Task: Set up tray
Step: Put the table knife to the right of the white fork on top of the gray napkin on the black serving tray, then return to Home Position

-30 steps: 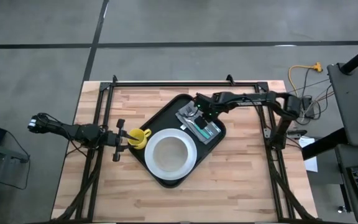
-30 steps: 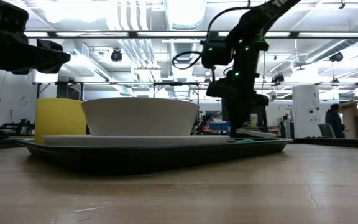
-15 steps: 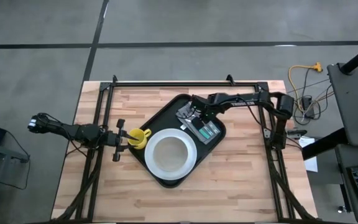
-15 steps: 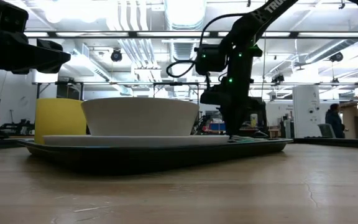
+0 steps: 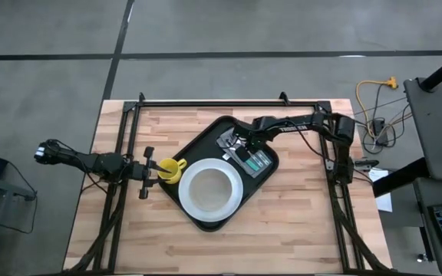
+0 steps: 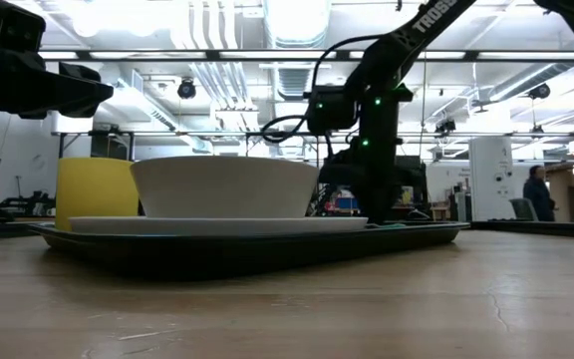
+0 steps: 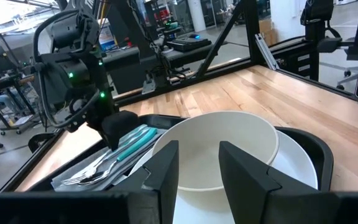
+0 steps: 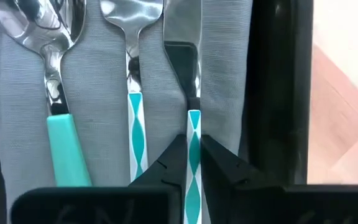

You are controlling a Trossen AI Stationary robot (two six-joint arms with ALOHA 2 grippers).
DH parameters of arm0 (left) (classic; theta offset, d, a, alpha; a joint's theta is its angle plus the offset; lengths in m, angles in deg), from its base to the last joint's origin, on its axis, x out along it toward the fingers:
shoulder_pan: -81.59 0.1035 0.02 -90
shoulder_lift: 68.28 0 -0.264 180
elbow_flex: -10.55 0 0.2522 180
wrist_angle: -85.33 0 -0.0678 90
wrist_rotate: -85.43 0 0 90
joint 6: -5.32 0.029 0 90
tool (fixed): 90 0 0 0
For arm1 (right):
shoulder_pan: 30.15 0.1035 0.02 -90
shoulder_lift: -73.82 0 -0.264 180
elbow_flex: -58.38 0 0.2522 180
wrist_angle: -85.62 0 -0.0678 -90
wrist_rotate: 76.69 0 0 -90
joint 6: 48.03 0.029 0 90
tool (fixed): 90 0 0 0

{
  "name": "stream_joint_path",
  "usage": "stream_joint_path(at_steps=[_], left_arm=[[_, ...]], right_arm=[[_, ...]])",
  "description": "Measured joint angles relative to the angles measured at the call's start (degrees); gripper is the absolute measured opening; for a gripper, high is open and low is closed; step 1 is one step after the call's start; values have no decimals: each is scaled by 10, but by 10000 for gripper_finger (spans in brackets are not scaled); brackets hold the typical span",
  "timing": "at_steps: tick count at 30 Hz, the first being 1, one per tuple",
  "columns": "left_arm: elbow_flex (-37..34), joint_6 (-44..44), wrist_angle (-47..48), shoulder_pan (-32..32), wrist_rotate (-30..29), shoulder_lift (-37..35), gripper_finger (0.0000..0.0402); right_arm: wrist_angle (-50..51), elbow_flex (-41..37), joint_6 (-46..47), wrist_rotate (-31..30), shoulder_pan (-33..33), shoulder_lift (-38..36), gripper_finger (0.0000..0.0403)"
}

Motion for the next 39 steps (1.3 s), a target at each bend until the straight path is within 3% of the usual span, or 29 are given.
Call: stream_joint_path(at_steps=[12,26,39], left_arm=[[0,0,0,0,0,0,101],[0,0,0,0,0,0,101],[0,0,0,0,0,0,101]], right_arm=[[-1,36,-7,1,0,12,84],[8,44,-12,-1,0,-2,88],[34,111,-41,7,1,-3,69]])
